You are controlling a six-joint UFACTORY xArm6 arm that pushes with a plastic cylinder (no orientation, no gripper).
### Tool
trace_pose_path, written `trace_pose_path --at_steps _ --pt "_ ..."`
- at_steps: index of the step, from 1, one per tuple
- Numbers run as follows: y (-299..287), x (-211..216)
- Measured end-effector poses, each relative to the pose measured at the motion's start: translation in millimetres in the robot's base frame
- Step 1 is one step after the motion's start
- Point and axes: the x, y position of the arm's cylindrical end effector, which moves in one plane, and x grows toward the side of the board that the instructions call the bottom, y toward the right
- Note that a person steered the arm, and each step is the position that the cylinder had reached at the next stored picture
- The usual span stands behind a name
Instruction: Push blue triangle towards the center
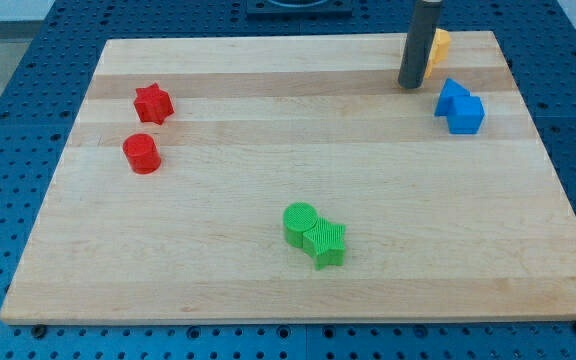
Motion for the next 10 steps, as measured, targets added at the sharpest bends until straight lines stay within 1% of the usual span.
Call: trace_pose_path --at_steps 1,4,5,6,8,10 --pt "4.0 0.0" --pt "56.5 -2.3" --pt "64.7 3.6" --pt "64.3 9.5" --pt "45.7 18.6" --pt "45.2 46.8"
